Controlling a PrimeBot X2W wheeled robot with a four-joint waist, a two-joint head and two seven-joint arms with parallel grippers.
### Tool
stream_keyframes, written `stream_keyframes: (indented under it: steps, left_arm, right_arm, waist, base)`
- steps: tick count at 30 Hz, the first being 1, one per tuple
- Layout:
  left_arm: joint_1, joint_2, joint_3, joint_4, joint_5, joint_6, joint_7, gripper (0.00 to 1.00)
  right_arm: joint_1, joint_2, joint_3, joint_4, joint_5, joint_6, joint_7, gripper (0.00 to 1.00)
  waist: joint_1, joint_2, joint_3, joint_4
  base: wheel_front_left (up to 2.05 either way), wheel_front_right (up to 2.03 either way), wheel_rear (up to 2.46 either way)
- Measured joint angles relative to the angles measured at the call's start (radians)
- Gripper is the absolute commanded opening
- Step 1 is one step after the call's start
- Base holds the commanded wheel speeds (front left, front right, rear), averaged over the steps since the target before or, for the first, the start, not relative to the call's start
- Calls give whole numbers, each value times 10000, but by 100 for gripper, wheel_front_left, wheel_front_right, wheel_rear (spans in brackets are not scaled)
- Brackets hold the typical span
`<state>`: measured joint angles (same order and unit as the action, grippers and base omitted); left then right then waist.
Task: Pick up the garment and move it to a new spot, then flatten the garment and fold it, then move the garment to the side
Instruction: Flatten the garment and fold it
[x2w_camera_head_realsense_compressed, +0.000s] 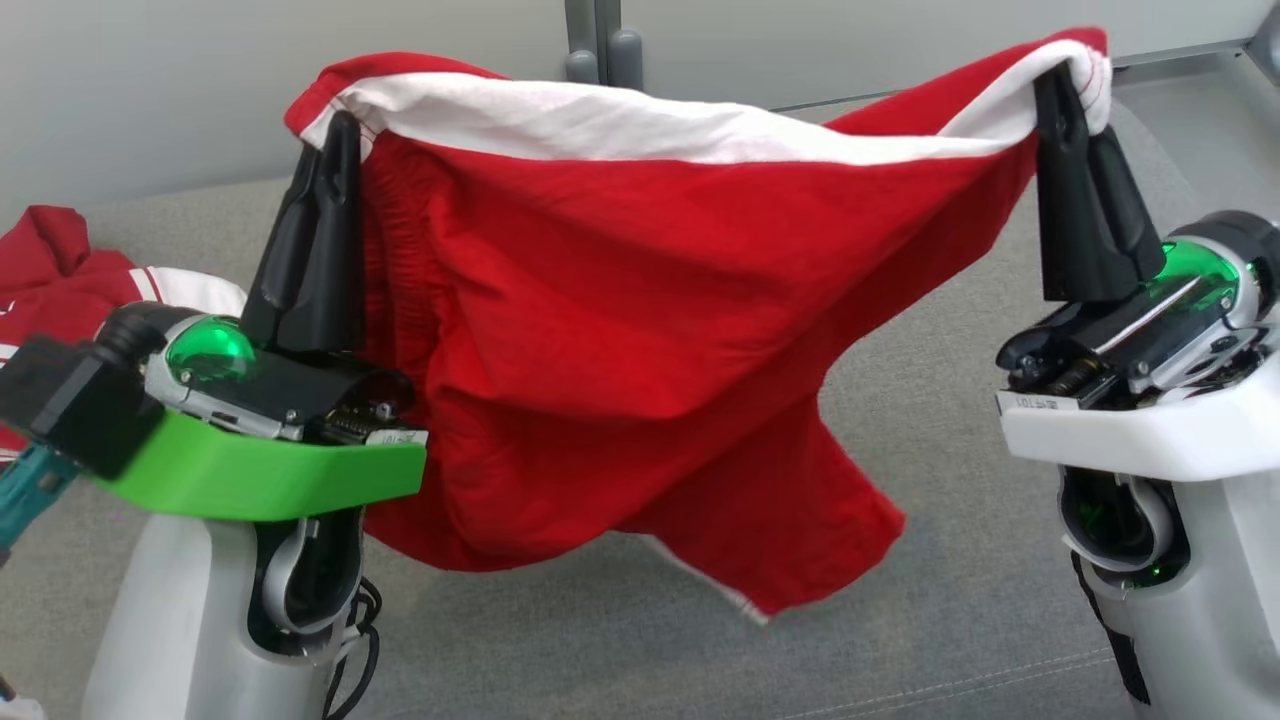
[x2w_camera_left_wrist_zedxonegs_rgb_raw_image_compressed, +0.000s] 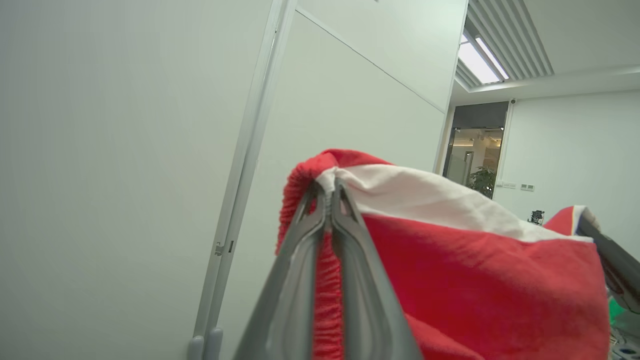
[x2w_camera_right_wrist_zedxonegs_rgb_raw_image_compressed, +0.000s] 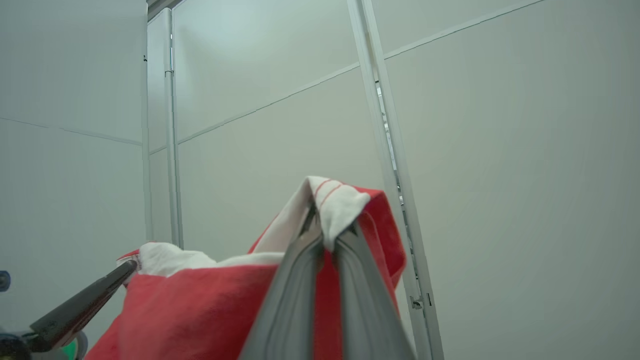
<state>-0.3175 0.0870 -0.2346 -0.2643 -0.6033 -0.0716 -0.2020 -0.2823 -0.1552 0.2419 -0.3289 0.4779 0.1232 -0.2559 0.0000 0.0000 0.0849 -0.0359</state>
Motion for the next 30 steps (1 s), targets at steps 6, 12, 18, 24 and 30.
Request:
stream_keyframes:
  steps: [6,12,18,24,30]
  left_arm:
    - [-128,40,-276,464,-10,2,665,0]
    - [-356,-13,-387,230,-105,2,880,0]
    - [-302,-13,-462,-397,-247,8,1097,0]
    - [-322,27,-583,-631,-481,79,1797,0]
    - [-1243,221,-840,999,-692,251,3049,0]
  right_arm:
    - [15,-251,213,224,280,0,0,0]
    - [-234,-395,224,-207,282,0,0,0]
    - [-81,-520,-111,-842,326,0,0,0]
    - [32,-825,84,-825,809,0,0,0]
    - [-1536,-656,420,1241,2004,0,698,0]
  waist:
    - [0,0,-129,-209]
    - [0,0,-149,-215]
    - [0,0,-245,-190]
    - [0,0,-111,-152]
    - [0,0,340,-122]
  base:
    - [0,0,0]
    - [0,0,0]
    - [0,0,0]
    - [0,0,0]
    - [0,0,0]
